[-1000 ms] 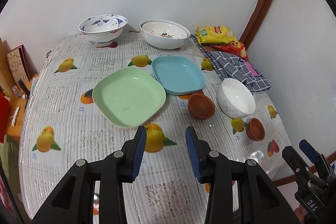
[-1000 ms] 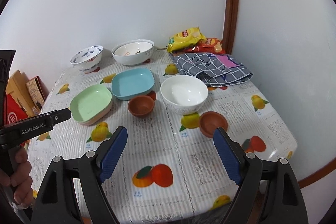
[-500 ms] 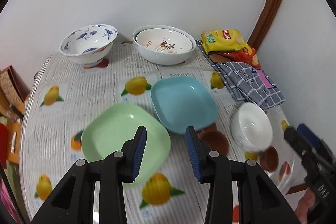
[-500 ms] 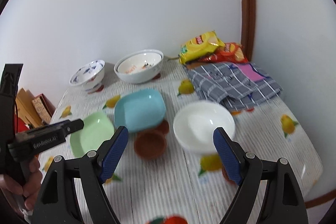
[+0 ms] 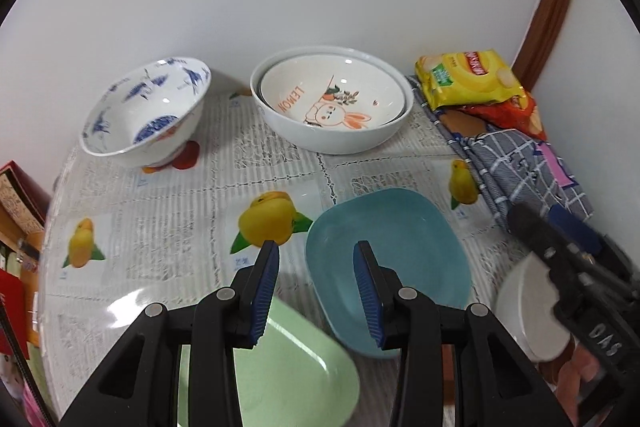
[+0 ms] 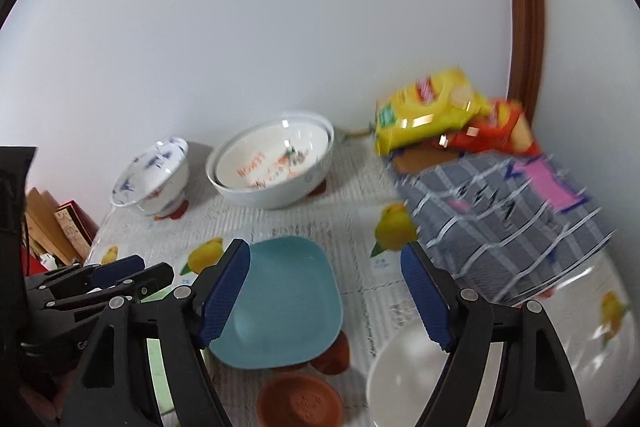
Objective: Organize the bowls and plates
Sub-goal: 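Move the right tool to the blue plate rim and close on it, then lift the blue plate with the right tool toward the green plate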
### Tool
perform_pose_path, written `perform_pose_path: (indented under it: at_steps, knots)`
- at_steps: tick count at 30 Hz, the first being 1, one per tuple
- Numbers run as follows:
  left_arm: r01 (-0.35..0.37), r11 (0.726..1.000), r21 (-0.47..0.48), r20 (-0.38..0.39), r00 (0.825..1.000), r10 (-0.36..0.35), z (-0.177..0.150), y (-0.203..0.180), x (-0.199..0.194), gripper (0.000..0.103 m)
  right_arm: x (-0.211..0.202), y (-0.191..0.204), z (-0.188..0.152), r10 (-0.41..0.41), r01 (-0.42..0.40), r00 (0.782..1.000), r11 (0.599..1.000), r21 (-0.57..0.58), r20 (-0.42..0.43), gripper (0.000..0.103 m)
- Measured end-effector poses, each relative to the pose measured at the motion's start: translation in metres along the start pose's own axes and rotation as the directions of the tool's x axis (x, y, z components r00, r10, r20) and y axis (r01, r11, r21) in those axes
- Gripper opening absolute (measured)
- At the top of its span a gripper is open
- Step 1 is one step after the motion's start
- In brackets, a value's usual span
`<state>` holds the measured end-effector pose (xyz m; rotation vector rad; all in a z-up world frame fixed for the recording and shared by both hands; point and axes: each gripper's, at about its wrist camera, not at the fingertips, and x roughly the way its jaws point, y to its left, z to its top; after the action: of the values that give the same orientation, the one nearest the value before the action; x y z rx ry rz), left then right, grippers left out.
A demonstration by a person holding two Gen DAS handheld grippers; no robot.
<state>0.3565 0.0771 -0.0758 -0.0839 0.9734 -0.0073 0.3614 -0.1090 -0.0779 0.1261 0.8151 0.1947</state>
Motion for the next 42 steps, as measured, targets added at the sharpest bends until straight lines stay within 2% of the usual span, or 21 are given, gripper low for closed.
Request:
perform_pose_path:
  at_steps: [6, 8, 19, 27, 31, 36, 38, 42]
  knots:
    - [0.01, 1.0, 0.013, -0.035, 0.999, -0.01, 0.001, -0.001, 0.04, 0.036, 0.038, 0.0, -0.014, 0.002, -0.002, 0.997, 1.0, -0.002, -0.078, 0.066]
    - [0.016, 1.0, 0.009, -0.07, 0.997, -0.015, 0.002, 0.001, 0.05, 0.036, 0.046, 0.001, -0.018, -0.001, 0.0, 0.995, 1.0, -0.016, -0.102, 0.062]
    - [0.039, 0.999, -0.016, -0.097, 0.994, -0.04, -0.002, 0.013, 0.062, 0.036, 0.066, 0.009, -0.03, -0.037, 0.029, 0.988, 0.998, -0.058, -0.148, 0.044]
    - [0.053, 0.998, -0.024, -0.127, 0.99, -0.056, -0.003, 0.013, 0.071, 0.028, 0.071, 0.009, -0.031, -0.076, 0.068, 0.987, 0.996, -0.061, -0.14, 0.043]
    - [0.055, 0.998, -0.031, -0.138, 0.989, -0.059, -0.006, 0.012, 0.076, 0.022, 0.072, 0.009, -0.03, -0.084, 0.076, 0.988, 0.995, -0.065, -0.129, 0.036]
    - [0.046, 0.998, -0.037, -0.142, 0.989, -0.051, -0.011, 0.011, 0.081, 0.017, 0.076, 0.014, -0.031, -0.102, 0.091, 0.985, 0.992, -0.087, -0.137, 0.036]
    - [0.041, 0.998, -0.037, -0.151, 0.988, -0.046, -0.013, 0.01, 0.085, 0.01, 0.076, 0.015, -0.031, -0.1, 0.087, 0.985, 0.992, -0.093, -0.139, 0.035]
    - [0.026, 0.997, -0.066, -0.144, 0.989, -0.035, -0.012, 0.016, 0.086, 0.007, 0.075, 0.014, -0.031, -0.103, 0.091, 0.985, 0.991, -0.094, -0.136, 0.035]
